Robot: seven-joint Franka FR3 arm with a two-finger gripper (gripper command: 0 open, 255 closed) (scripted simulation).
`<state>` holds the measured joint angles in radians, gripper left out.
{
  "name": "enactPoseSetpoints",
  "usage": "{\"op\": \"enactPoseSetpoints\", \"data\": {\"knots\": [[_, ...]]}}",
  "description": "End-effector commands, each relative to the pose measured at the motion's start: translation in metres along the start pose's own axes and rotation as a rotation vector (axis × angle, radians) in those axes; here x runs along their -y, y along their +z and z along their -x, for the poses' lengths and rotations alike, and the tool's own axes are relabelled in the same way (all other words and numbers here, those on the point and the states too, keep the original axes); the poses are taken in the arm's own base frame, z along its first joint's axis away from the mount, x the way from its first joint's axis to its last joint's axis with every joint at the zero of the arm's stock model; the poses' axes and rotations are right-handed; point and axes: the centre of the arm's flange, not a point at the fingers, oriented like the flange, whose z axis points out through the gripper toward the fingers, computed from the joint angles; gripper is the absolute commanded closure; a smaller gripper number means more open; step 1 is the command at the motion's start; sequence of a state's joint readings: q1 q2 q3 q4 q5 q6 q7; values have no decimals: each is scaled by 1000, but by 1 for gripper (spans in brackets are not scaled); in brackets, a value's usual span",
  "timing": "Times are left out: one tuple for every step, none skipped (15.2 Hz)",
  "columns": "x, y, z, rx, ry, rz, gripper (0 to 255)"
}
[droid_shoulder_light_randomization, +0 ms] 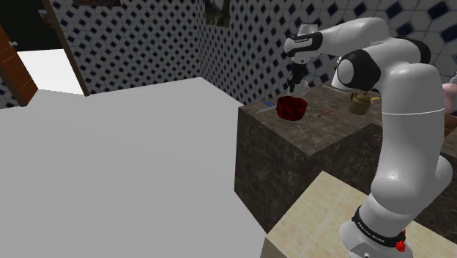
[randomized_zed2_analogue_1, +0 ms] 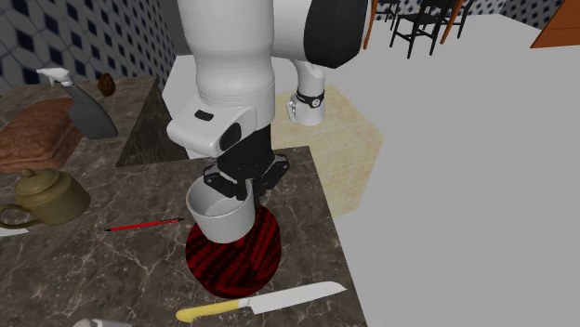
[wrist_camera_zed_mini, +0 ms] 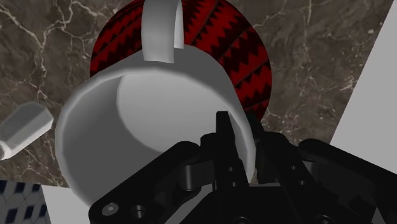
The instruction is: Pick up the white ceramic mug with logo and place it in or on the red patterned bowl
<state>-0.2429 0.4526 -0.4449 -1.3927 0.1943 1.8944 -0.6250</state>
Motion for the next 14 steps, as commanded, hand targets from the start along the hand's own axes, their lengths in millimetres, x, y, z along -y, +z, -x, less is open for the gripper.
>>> {"op": "enactPoseSetpoints", "data": {"knots": [[1, 10, 1, -1, 0, 0, 255], [2, 15, 1, -1, 0, 0, 255], [2, 20, 2, -1, 0, 0, 255], [2, 25, 2, -1, 0, 0, 255], [2, 31, 2, -1, 0, 0, 255], [3, 36, 3, -1, 0, 0, 255], [3, 41, 3, -1, 0, 0, 255], [3, 44, 3, -1, 0, 0, 255], [3, 44, 3, -1, 0, 0, 255], [3, 44, 3, -1, 0, 0, 255], [3, 44, 3, -1, 0, 0, 255], [3, 44, 3, -1, 0, 0, 255], [3, 44, 3, -1, 0, 0, 255], [3, 44, 3, -1, 0, 0, 255]]}}
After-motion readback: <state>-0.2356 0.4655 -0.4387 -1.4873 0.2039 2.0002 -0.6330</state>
